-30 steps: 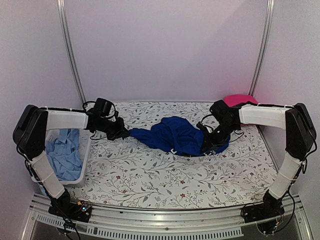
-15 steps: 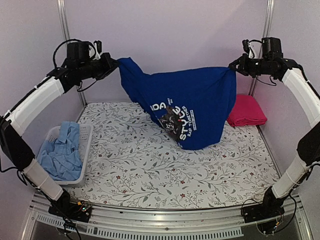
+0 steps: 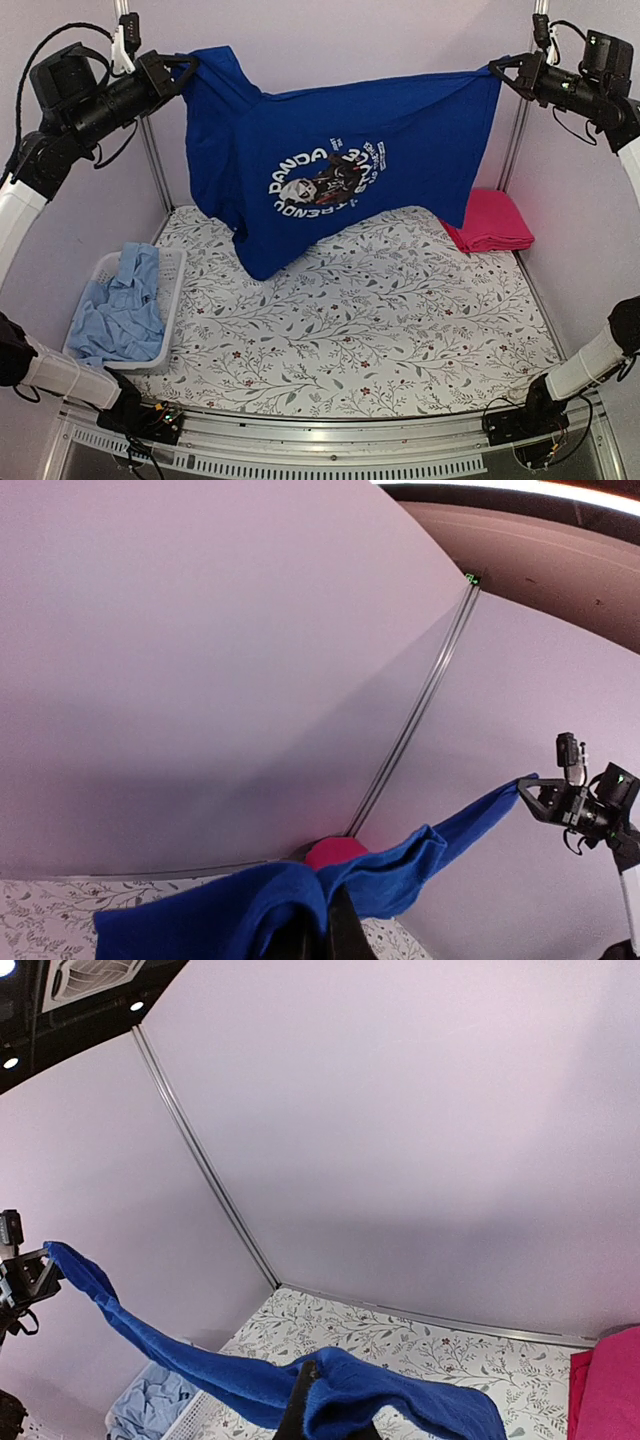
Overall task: Fold and stack the mixed laundry pile
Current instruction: Flatten out the crumpled T-shirt at the center of the board, then smooth out the flattened T-shirt at the center of the board.
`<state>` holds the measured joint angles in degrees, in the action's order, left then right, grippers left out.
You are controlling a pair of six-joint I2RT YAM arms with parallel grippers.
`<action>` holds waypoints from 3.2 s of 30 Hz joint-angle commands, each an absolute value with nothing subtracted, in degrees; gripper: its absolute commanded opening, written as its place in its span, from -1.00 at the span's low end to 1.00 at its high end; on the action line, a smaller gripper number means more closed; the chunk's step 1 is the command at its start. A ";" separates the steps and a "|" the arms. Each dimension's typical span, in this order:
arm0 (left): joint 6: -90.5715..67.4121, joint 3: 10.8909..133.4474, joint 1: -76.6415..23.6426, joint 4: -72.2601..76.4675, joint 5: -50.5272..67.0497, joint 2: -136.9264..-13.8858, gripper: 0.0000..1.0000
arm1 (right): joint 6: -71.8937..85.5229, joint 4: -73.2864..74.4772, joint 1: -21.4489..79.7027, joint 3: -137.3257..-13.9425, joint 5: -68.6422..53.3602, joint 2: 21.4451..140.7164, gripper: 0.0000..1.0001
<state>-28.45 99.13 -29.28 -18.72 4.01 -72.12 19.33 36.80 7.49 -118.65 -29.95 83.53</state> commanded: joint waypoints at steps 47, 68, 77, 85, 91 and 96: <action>-38.91 41.03 -29.80 -6.76 10.44 -54.75 -0.33 | 23.83 25.14 -4.94 -53.89 -47.06 73.31 0.26; -32.69 61.91 -33.33 -32.41 2.02 -84.23 0.26 | 9.06 37.19 12.73 -69.68 -38.74 98.80 0.64; -23.89 74.27 -38.22 -41.32 2.44 -104.92 0.26 | 7.47 36.11 15.77 -68.28 -36.94 109.89 0.51; -28.73 68.55 -39.29 -51.81 1.52 -104.63 -0.20 | 7.21 36.60 15.77 -62.21 -33.83 112.52 0.48; -38.58 55.91 -42.58 -55.18 8.66 -93.11 -0.94 | 11.45 36.62 15.59 -57.83 -35.64 109.78 0.48; -47.99 48.81 -49.16 -58.34 14.94 -85.03 -0.66 | 15.58 35.85 15.62 -52.88 -37.62 106.12 0.49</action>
<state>-39.00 52.23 -44.64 -54.06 7.92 -89.60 11.16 29.82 15.31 -58.72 -40.97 106.00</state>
